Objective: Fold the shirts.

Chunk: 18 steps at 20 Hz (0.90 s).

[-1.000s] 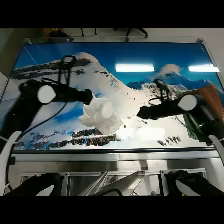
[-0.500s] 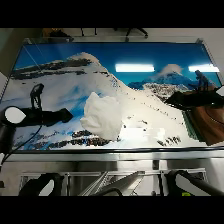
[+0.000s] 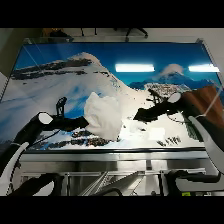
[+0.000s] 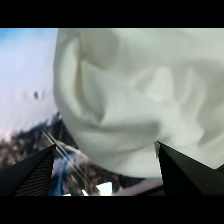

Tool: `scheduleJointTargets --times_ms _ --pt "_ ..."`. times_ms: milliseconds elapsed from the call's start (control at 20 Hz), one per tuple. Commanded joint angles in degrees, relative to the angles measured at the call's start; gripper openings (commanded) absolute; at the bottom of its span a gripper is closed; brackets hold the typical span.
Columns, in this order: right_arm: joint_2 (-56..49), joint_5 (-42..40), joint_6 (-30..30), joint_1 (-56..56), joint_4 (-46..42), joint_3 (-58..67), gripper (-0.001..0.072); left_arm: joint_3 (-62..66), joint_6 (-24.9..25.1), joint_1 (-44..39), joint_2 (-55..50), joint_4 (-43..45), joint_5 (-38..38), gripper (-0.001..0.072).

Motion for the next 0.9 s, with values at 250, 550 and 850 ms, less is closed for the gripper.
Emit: scheduleJointTargets --times_ms 250,550,850 --pt "-13.1 -9.6 -12.5 7.3 18.7 -0.5 0.0304 9.4 1.9 -2.4 -7.8 0.0 -1.8 0.0704" --pt "-14.0 -5.2 -20.0 7.4 27.5 1.6 0.0019 9.4 2.1 -1.2 -7.5 -0.2 -2.2 0.0009" --pt "2.3 4.2 -17.6 -0.9 27.5 19.8 0.0018 21.2 2.8 5.3 8.0 -0.7 -5.6 0.0012"
